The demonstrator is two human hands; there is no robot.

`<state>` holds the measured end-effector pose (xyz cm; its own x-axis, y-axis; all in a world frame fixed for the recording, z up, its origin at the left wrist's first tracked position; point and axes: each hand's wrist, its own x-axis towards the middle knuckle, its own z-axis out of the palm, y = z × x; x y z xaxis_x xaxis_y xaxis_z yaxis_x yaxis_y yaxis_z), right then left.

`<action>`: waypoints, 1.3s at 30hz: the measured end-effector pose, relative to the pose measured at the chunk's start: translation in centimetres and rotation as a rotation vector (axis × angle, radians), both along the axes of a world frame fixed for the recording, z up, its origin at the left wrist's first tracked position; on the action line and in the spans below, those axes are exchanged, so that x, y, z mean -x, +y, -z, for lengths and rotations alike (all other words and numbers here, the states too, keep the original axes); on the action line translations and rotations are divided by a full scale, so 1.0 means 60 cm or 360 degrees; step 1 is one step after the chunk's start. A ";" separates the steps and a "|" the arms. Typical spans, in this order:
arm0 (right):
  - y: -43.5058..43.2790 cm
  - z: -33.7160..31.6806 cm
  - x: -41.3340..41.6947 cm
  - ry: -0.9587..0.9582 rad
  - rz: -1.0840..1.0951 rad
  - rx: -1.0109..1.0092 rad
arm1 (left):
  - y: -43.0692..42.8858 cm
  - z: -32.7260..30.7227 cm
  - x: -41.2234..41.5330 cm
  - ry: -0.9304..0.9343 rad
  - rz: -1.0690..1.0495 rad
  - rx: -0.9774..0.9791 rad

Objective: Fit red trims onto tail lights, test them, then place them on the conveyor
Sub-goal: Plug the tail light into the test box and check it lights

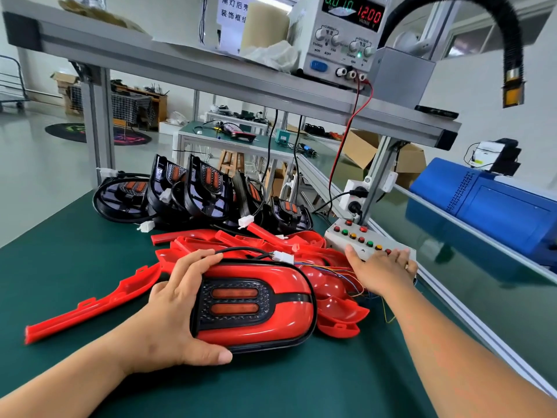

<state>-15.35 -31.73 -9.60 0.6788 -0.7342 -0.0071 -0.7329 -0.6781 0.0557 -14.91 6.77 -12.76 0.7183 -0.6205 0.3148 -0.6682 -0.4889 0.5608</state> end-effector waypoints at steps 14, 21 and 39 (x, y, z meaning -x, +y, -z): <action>0.004 -0.005 0.007 -0.0028 -0.0026 -0.0042 | 0.001 0.001 -0.001 -0.0017 0.0005 -0.0014; 0.008 -0.005 0.009 -0.0030 -0.0038 -0.0035 | 0.001 0.001 0.000 -0.0008 0.0005 -0.0020; -0.003 -0.005 0.014 -0.0007 -0.0082 0.0004 | 0.001 0.001 0.000 -0.0021 0.0009 0.0004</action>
